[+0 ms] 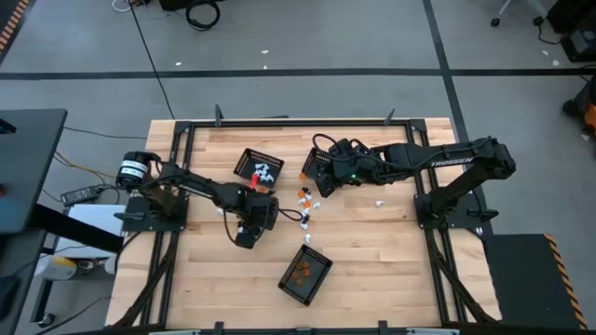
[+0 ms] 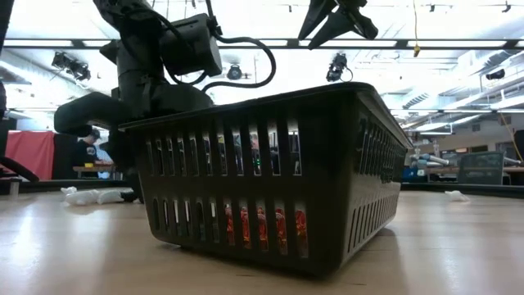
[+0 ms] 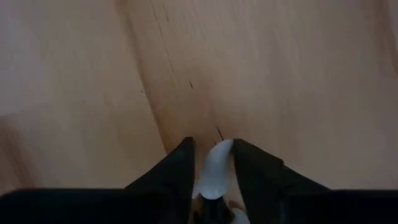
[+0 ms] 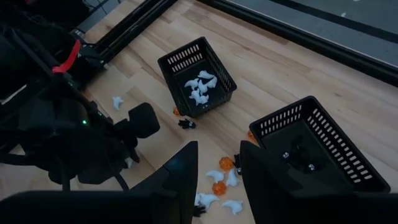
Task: Sort Halloween decoration
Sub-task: Put the white ghost toy into the top left black basket
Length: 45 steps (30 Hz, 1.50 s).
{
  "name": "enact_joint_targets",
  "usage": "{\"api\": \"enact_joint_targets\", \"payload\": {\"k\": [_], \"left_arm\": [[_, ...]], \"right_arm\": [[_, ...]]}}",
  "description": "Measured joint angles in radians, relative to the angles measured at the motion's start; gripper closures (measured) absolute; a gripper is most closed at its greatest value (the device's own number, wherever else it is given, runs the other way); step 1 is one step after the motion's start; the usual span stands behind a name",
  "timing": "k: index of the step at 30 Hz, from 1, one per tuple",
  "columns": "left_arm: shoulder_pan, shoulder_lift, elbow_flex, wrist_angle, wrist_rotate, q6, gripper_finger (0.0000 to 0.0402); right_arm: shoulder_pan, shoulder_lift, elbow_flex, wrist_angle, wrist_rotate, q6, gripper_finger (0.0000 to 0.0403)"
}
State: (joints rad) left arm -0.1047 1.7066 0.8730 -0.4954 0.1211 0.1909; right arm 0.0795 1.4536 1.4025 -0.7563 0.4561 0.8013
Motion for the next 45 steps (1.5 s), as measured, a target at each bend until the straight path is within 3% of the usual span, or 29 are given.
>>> {"api": "enact_joint_targets", "payload": {"k": [9,22,45], "left_arm": [[0.003,0.001,0.000,-0.008,0.021,0.000,0.0359],[0.008,0.007,0.022,-0.031,0.018,-0.005,0.0397],[0.053,-0.013,0.116,-0.150,0.010,-0.023,0.0401]], "right_arm": [[0.000,0.000,0.000,0.000,0.001,0.000,0.0279],[0.000,0.000,0.000,0.000,0.004,0.000,0.0279],[0.000,0.000,0.000,-0.009,0.006,0.000,0.0279]]}}
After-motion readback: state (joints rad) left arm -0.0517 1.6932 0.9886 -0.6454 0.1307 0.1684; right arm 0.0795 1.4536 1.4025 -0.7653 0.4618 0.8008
